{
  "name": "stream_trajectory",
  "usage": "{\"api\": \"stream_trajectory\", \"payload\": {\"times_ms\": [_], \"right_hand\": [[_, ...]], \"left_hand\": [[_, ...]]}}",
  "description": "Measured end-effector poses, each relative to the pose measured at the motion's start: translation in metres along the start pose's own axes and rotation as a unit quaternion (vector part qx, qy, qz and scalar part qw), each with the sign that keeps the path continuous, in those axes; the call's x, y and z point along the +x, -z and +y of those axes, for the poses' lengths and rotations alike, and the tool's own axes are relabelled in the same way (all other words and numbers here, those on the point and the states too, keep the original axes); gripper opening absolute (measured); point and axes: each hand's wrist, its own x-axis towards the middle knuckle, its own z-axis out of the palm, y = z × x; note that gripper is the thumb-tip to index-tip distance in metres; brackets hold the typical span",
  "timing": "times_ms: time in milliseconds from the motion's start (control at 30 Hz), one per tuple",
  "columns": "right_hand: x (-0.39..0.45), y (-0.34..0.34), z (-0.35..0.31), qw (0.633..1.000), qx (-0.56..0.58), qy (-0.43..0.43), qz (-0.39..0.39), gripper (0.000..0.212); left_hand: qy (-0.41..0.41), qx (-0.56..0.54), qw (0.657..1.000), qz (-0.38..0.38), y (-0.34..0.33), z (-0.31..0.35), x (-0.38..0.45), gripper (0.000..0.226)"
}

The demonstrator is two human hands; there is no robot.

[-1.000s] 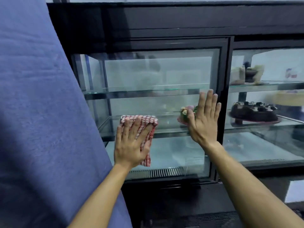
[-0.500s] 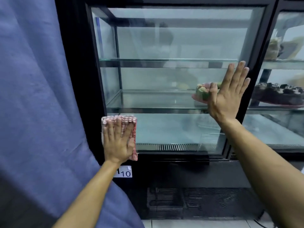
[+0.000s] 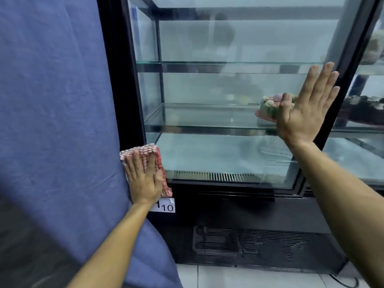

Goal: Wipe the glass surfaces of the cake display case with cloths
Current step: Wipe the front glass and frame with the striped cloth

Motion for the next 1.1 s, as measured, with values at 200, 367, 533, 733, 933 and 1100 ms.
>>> {"api": "stream_trajectory", "payload": {"times_ms": [200, 367, 533, 733, 933, 1100], "right_hand": [[0.0, 0.0, -0.002, 1.0, 0.005, 0.001, 0.006, 0.07], [0.0, 0.0, 0.002, 1.0, 0.01, 0.001, 0.0, 0.07], [-0.001, 0.001, 0.001, 1.0, 0.014, 0.004, -0.002, 0.069], [-0.002, -0.001, -0.002, 1.0, 0.0, -0.001, 0.015, 0.07], [-0.003, -0.002, 0.003, 1.0, -0.001, 0.007, 0.019, 0.07], [-0.003, -0.003, 0.002, 1.0, -0.014, 0.005, 0.018, 0.07]], "left_hand": [[0.404, -0.145, 0.902, 0.049, -0.025, 0.123, -0.027, 0.065], [0.414, -0.216, 0.884, -0.016, -0.03, 0.206, -0.03, 0.068], [0.473, -0.241, 0.845, 0.058, -0.01, 0.119, -0.013, 0.071], [0.471, -0.235, 0.85, 0.016, -0.005, 0.093, -0.013, 0.069], [-0.055, 0.006, 0.989, -0.137, -0.048, 0.141, -0.084, 0.06], [-0.416, 0.076, 0.896, -0.136, -0.03, 0.027, -0.057, 0.064]]}}
